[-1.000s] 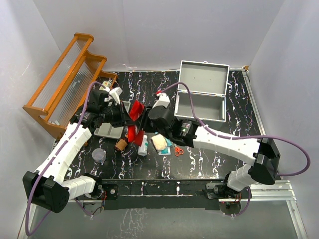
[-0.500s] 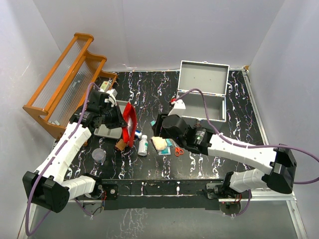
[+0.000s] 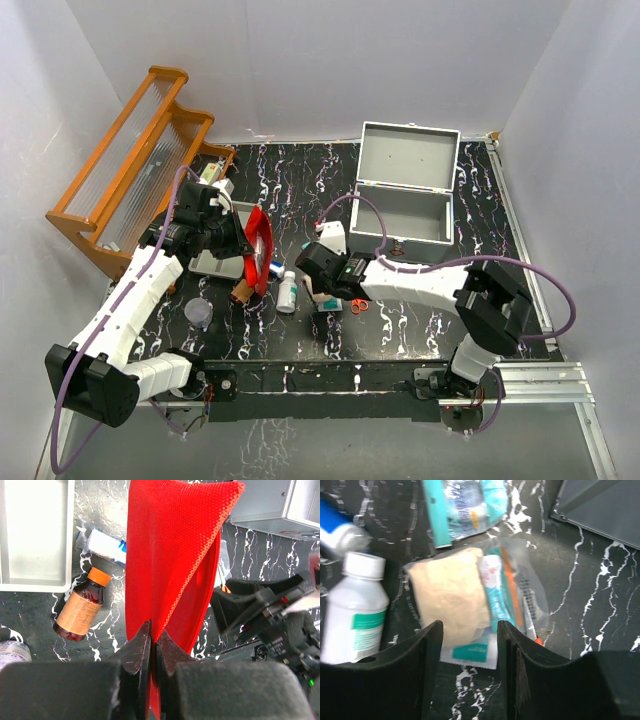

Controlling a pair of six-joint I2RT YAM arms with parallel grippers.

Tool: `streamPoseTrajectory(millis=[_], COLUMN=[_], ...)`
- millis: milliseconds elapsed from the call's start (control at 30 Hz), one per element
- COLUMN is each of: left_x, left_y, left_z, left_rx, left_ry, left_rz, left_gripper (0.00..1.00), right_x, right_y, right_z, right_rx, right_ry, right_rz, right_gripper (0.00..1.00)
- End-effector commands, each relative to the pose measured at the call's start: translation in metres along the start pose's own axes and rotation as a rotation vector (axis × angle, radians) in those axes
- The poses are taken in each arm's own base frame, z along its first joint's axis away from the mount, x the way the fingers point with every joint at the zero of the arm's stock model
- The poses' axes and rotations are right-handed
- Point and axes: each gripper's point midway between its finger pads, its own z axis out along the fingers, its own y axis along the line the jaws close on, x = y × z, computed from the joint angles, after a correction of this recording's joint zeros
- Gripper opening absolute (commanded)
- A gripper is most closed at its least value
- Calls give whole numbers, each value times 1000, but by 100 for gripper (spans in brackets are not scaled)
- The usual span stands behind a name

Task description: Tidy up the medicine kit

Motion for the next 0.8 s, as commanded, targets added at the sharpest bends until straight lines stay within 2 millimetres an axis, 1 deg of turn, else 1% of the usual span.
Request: streamPoseTrajectory(millis=[0, 233, 333, 467, 533, 567, 667, 767], left_x=[-4, -5, -5, -6, -7, -8, -10, -13], left_y=[-7, -9, -9, -8, -5, -4, 3, 13], left_z=[-9, -9, -9, -9, -10, -11, -14, -19], left_rx=[23, 33, 33, 22, 7, -3, -43, -102], left_ry=[-16, -16, -16, -21, -29, -36, -58, -91], left_rz=[2, 3, 3, 3, -1, -3, -26, -55], left_gripper=[0, 0, 0, 0, 0, 0, 0, 0], right_x=[-19, -19, -19, -19, -22, -15, -12, -9], right_y=[-7, -4, 8, 24, 30, 32, 37, 37], right_z=[6, 19, 20, 22, 21, 27, 31, 33], right_rx=[27, 7, -46, -100, -112, -103, -100, -87], right_ry=[-16, 8, 25, 51, 57, 78, 91, 91], right_rz=[18, 5, -12, 2, 19, 8, -13, -56], right_gripper=[44, 39, 37, 38, 39, 39, 39, 40])
